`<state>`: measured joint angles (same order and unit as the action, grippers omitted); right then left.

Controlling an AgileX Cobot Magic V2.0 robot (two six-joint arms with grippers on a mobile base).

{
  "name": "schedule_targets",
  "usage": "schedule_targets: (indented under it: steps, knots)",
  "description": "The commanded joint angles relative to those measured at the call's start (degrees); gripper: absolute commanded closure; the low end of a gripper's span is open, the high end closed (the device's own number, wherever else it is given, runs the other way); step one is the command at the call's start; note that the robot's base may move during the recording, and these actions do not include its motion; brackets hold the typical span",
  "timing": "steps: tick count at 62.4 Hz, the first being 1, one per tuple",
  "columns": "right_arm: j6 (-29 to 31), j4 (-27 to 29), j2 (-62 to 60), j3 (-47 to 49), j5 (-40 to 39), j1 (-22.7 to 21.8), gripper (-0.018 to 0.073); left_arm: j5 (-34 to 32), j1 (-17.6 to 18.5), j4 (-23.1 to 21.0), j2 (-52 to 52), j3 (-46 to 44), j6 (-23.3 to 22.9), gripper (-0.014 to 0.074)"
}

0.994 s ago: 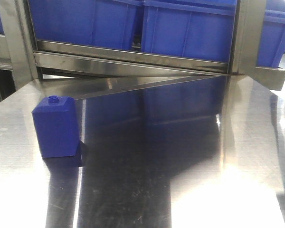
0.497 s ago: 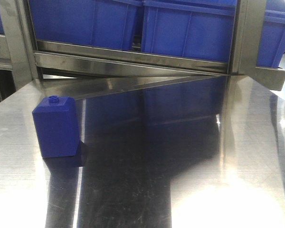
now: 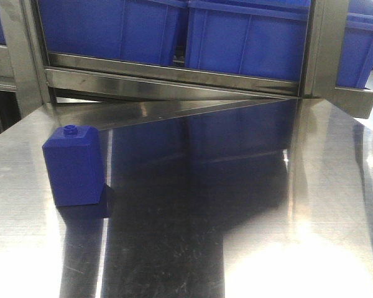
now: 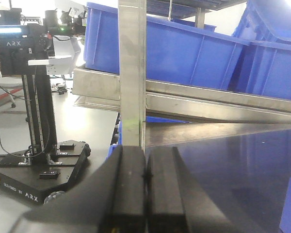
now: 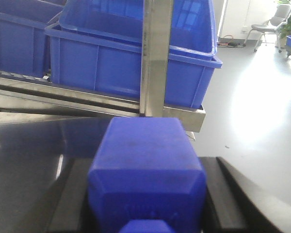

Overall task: Pick and sort blue part to right shelf
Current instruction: 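Move the left gripper over the remaining blue part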

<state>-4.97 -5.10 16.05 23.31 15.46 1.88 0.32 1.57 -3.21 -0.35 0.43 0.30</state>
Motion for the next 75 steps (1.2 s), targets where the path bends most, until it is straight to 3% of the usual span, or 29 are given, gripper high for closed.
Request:
schedule_targets:
  steps: [1, 37, 43, 54, 61, 68, 75]
  knots:
    - [0.41, -0.74, 0.37, 1.67, -4.85, -0.25, 0.0174, -4.6, 0.0, -0.43, -1.16, 1.3, -0.3, 0.0461]
    - [0.41, -0.74, 0.37, 1.67, -4.85, -0.25, 0.0174, -4.69, 0.0, -0.54, -1.16, 1.18, -0.3, 0.0461]
    - [0.41, -0.74, 0.37, 1.67, -4.85, -0.25, 0.0174, -2.92, 0.0, -0.05, -0.91, -0.79, -4.26, 0.0461]
    - [0.41, -0.74, 0.37, 1.67, -4.85, -0.25, 0.0174, 7.18, 0.0, 4.9, 3.07, -9.93, -13.28, 0.0461]
    - [0.41, -0.74, 0.37, 1.67, -4.85, -0.25, 0.0174, 9.33, 0.0, 7.26, 8.04, -13.99, -18.9, 0.0461]
    - [0.41, -0.74, 0.37, 1.67, -4.85, -0.25, 0.0174, 9.19, 0.88, 7.52, 13.97, -17.19, -19.2, 0.0458]
    - [0.41, -0.74, 0.37, 1.67, -4.85, -0.25, 0.0174, 9.19, 4.6, 9.0, 19.13, -19.99, -19.2, 0.0426]
